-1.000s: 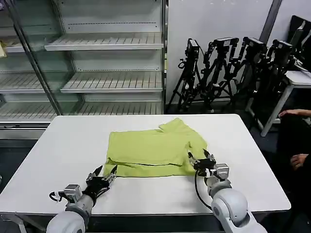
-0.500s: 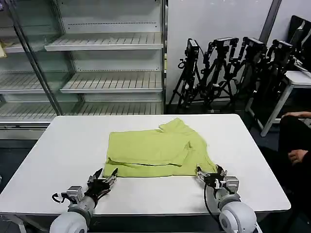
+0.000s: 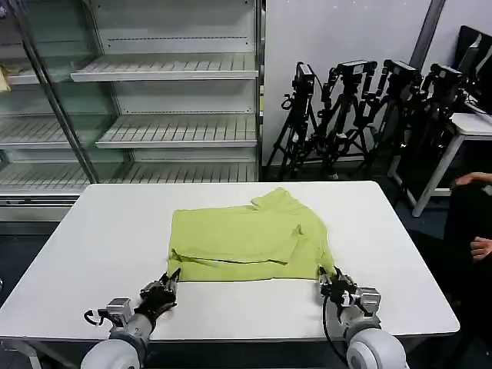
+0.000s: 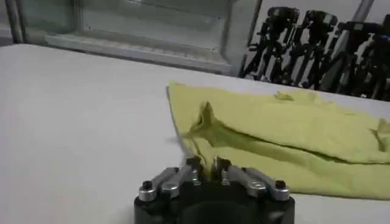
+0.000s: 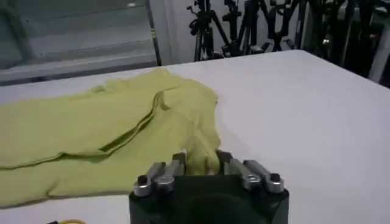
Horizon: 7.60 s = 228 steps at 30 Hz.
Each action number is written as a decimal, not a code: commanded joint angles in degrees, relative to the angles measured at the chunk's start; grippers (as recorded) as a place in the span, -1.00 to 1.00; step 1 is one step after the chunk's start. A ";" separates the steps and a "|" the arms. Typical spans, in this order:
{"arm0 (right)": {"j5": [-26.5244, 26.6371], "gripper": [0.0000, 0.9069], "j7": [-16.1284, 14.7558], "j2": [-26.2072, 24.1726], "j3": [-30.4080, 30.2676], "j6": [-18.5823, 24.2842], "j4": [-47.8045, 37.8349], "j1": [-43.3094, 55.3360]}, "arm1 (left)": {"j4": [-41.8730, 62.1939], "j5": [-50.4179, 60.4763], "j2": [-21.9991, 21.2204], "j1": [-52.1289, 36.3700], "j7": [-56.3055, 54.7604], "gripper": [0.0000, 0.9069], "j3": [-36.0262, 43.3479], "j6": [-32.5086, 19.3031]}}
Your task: Fold and organize the clothes.
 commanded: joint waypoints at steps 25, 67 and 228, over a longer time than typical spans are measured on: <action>-6.26 1.00 0.12 -3.87 9.13 -0.91 23.91 -23.24 | -20.37 5.57 -1.14 27.10 -2.62 1.00 -6.91 -0.35; 14.40 1.00 7.60 -0.35 -22.00 -1.32 -34.85 46.81 | 19.91 -2.06 3.69 -34.59 -11.09 1.00 15.12 8.42; -3.13 1.00 -3.05 -0.96 10.48 8.09 17.33 -18.85 | -4.29 -15.75 -0.20 1.72 -7.47 -0.93 1.45 0.03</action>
